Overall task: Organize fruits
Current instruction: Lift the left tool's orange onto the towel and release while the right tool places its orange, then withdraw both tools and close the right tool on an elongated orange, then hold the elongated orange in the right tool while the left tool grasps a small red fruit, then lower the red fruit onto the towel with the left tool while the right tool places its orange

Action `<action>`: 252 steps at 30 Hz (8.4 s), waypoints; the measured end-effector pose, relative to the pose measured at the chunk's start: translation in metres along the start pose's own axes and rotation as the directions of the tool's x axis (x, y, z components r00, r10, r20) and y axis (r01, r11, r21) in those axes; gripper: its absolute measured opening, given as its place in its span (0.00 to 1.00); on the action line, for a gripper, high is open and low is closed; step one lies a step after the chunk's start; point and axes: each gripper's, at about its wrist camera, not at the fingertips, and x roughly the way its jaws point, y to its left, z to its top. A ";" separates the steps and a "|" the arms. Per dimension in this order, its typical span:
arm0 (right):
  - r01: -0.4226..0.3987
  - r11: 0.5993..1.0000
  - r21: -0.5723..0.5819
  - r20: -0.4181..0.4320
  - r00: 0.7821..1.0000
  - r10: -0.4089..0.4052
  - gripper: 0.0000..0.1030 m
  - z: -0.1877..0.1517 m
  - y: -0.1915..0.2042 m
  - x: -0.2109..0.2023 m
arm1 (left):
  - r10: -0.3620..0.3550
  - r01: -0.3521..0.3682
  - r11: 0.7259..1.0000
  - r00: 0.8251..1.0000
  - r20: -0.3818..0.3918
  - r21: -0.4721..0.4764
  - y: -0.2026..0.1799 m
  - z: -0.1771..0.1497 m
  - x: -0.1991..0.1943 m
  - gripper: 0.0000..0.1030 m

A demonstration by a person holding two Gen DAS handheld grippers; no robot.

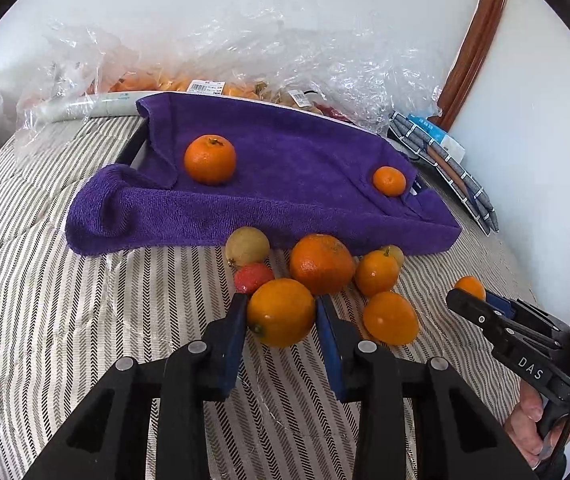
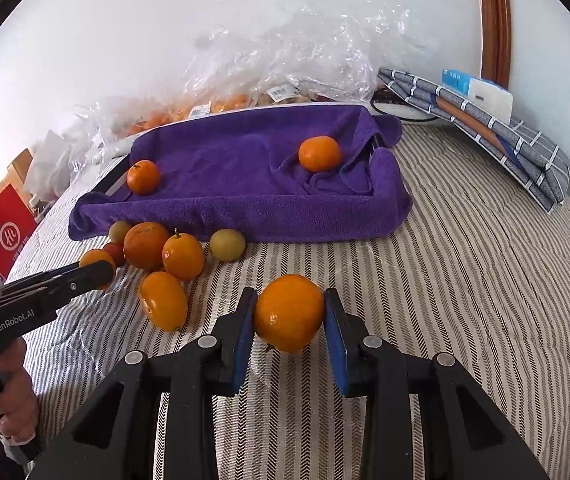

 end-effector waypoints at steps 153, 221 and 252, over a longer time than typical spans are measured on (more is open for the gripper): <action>-0.027 0.999 0.021 0.025 0.999 0.026 0.34 0.003 0.010 -0.003 | -0.047 0.050 0.994 0.998 -0.035 0.096 0.021 0.014 0.026 0.27; 0.015 0.994 0.109 0.043 0.999 -0.020 0.34 0.087 -0.031 0.067 | 0.124 -0.093 0.988 0.956 0.266 -0.123 0.069 0.069 0.011 0.28; 0.038 0.994 0.107 0.104 0.993 -0.049 0.52 0.087 -0.027 0.057 | 0.105 -0.088 0.990 0.983 0.149 -0.114 0.064 0.065 0.036 0.36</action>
